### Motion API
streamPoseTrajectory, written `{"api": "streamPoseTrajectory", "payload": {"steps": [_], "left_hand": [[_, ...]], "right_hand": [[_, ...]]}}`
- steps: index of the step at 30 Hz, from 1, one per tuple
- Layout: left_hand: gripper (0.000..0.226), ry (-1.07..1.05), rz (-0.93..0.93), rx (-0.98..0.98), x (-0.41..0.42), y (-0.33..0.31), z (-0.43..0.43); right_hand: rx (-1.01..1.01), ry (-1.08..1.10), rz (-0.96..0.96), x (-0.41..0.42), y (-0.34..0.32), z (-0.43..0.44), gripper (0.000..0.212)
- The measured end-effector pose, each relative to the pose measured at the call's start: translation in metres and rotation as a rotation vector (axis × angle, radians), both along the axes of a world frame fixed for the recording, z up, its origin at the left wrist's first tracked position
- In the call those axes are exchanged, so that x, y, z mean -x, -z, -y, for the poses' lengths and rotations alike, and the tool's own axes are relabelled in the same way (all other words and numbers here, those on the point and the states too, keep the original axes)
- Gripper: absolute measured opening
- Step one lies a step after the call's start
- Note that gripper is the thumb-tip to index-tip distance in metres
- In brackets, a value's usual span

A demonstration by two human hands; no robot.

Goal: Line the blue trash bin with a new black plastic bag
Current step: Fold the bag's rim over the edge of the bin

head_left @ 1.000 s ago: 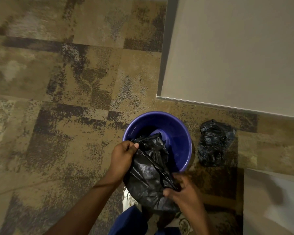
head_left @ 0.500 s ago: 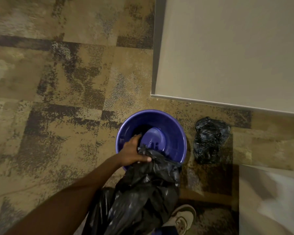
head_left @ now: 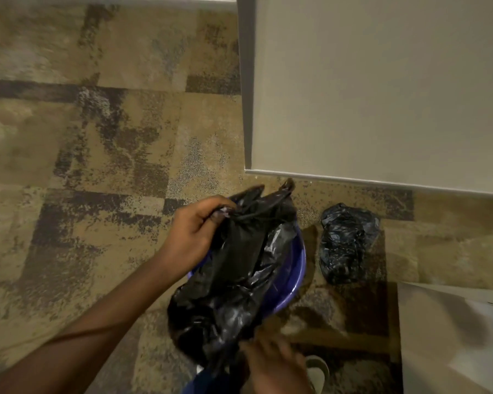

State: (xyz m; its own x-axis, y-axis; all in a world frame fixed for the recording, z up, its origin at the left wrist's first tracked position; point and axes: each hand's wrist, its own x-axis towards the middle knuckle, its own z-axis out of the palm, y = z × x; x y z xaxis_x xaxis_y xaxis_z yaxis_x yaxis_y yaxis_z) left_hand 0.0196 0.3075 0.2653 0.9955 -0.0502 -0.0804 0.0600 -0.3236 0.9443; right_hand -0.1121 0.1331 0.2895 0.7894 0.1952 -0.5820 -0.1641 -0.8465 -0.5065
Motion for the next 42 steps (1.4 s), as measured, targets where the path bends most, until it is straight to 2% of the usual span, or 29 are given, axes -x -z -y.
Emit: {"api": "streamPoseTrajectory", "payload": {"steps": [1,2,3,5,6,7,8,10,12,14,16,18,19,21,23,24,26,27,29,31,34,36,37,38,39,40,42], "left_hand": [[0.023,0.034,0.091,-0.043,0.004,-0.010,-0.003],[0.022,0.098,0.195,-0.124,0.007,-0.017,-0.006],[0.022,0.181,0.298,-0.216,0.012,-0.019,-0.006],[0.026,0.352,0.479,-0.427,0.024,-0.013,-0.005],[0.027,0.421,0.535,-0.531,0.032,-0.008,-0.003],[0.024,0.477,0.567,-0.613,0.039,-0.001,-0.001],[0.021,0.536,0.576,-0.670,0.047,0.005,0.001],[0.014,0.625,0.549,-0.731,0.060,0.018,0.006],[0.011,0.649,0.522,-0.782,0.069,0.035,0.009],[0.013,0.638,0.510,-0.843,0.076,0.052,0.011],[0.015,0.625,0.484,-0.862,0.081,0.068,0.012],[0.015,0.605,0.434,-0.874,0.087,0.080,0.008],[0.016,0.599,0.388,-0.885,0.091,0.085,0.005],[0.032,0.568,0.212,-0.867,0.102,0.095,-0.006],[0.061,0.449,-0.071,-0.681,0.115,0.099,-0.020],[0.066,0.346,-0.191,-0.552,0.122,0.101,-0.026],[0.058,0.113,-0.324,-0.414,0.128,0.104,-0.029],[0.056,0.026,-0.353,-0.459,0.125,0.105,-0.026],[0.064,-0.032,-0.311,-0.821,0.111,0.112,-0.021],[0.065,0.070,-0.187,-1.178,0.090,0.117,-0.013],[0.046,0.397,-0.013,-1.367,0.065,0.126,-0.011],[0.033,0.725,-0.052,-1.313,0.055,0.136,-0.017],[0.027,0.824,-0.091,-1.249,0.050,0.140,-0.021],[0.020,0.805,-0.128,-1.180,0.043,0.144,-0.027],[0.015,0.646,-0.180,-1.070,0.036,0.147,-0.034],[0.014,0.439,-0.321,-0.917,0.029,0.149,-0.041],[0.024,-0.046,-0.588,-0.476,0.014,0.149,-0.051]], "right_hand": [[-0.015,-0.066,-0.048,-0.018,-0.001,0.008,0.035],[-0.039,-0.009,-0.116,-0.041,-0.004,0.020,0.030],[-0.067,0.120,-0.147,-0.063,-0.009,0.031,0.032],[-0.224,0.575,0.010,-0.100,-0.014,0.047,0.054],[-0.337,0.753,0.042,-0.109,-0.012,0.044,0.058],[-0.480,0.820,-0.008,-0.120,-0.011,0.039,0.058],[-0.613,0.846,-0.123,-0.125,-0.009,0.029,0.061],[-0.654,0.823,-0.289,-0.137,0.006,0.013,0.069],[-0.597,0.782,-0.312,-0.137,0.021,0.001,0.046],[-0.502,0.696,-0.236,-0.130,0.041,-0.006,0.025],[-0.365,0.629,-0.122,-0.123,0.060,-0.004,0.031],[-0.209,0.698,0.010,-0.114,0.080,0.004,0.034],[-0.140,0.795,0.052,-0.109,0.089,0.009,0.032],[-0.233,1.161,0.019,-0.099,0.105,0.019,0.028],[-0.404,1.447,-0.058,-0.089,0.117,0.026,0.028],[-0.398,1.486,-0.083,-0.086,0.122,0.028,0.030],[-0.304,1.494,-0.112,-0.081,0.132,0.029,0.034],[-0.269,1.489,-0.114,-0.079,0.137,0.027,0.034],[-0.216,1.417,-0.118,-0.077,0.144,0.023,0.034],[-0.165,1.314,-0.154,-0.077,0.151,0.020,0.033],[-0.193,1.314,-0.228,-0.076,0.151,0.018,0.028],[-0.254,1.351,-0.271,-0.075,0.147,0.021,0.027],[-0.294,1.365,-0.294,-0.075,0.146,0.024,0.029],[-0.325,1.353,-0.313,-0.076,0.143,0.029,0.034],[-0.344,1.309,-0.300,-0.076,0.141,0.035,0.044],[-0.329,1.206,-0.250,-0.076,0.141,0.043,0.059],[-0.129,0.774,-0.089,-0.073,0.146,0.066,0.088]]}}
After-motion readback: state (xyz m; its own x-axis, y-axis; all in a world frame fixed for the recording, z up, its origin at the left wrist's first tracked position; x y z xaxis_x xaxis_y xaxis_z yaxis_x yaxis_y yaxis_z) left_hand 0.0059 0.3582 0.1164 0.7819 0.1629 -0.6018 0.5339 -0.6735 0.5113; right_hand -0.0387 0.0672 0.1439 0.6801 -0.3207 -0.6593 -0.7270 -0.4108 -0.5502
